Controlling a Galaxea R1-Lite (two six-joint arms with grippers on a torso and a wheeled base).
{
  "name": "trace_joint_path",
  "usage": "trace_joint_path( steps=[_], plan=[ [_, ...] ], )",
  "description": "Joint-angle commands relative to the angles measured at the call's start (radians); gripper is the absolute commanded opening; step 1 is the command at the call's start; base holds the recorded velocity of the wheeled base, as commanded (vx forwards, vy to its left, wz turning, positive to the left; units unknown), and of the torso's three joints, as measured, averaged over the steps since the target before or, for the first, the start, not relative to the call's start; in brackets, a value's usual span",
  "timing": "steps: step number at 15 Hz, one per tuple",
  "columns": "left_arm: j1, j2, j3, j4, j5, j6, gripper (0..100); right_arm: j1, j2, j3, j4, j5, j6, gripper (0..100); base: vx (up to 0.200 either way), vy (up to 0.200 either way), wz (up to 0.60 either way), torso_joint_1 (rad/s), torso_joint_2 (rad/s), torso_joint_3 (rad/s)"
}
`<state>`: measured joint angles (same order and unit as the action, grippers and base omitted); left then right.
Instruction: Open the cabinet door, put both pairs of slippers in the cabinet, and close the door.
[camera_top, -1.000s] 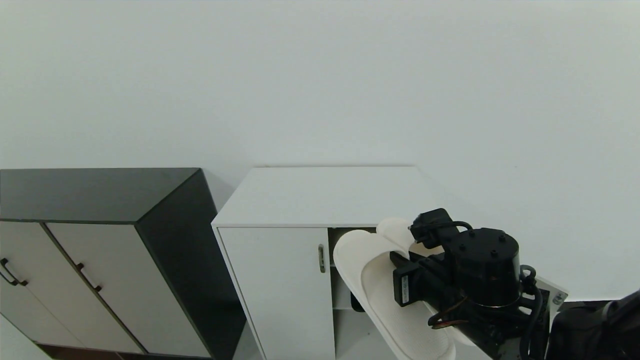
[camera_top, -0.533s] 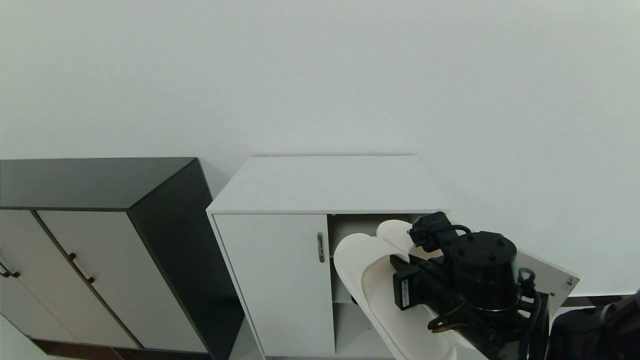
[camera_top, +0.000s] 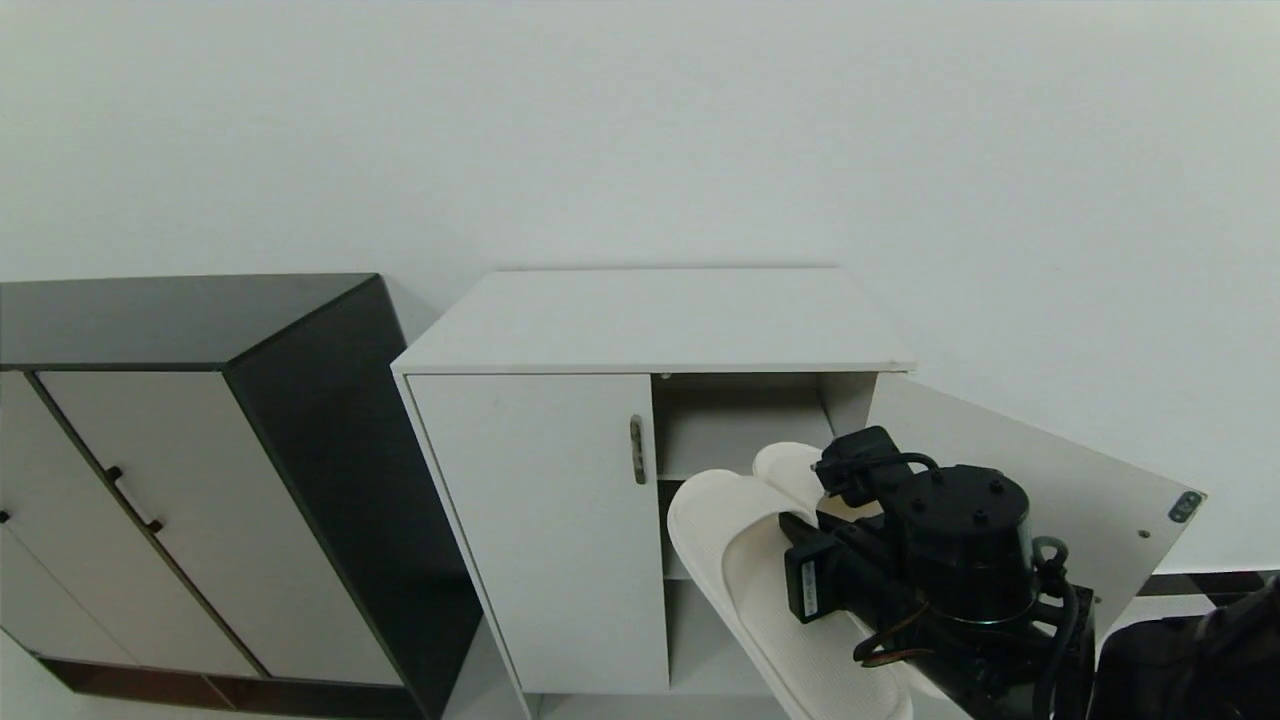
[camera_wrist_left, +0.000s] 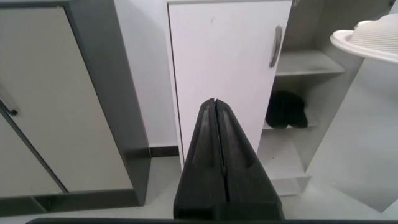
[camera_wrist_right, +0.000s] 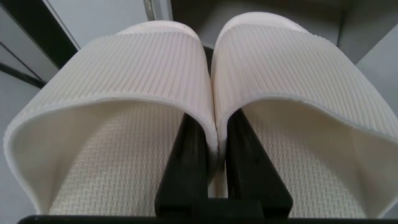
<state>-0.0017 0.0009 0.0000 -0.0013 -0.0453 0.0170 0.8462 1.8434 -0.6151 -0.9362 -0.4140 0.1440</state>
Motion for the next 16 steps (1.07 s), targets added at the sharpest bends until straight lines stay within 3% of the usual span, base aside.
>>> trace_joint_path(
  steps=[1,16],
  plan=[
    [0.0,0.001,0.0,0.0,0.001,-0.002,0,0.001,0.011,0.0,-0.003,0.0,0.0,0,0.0,0.0,0.0,-0.198,0.51,0.315],
    [0.0,0.001,0.0,0.0,0.001,-0.003,0,-0.001,0.022,0.011,-0.021,-0.002,-0.004,0,0.0,0.0,0.0,-0.149,0.48,0.33]
  ],
)
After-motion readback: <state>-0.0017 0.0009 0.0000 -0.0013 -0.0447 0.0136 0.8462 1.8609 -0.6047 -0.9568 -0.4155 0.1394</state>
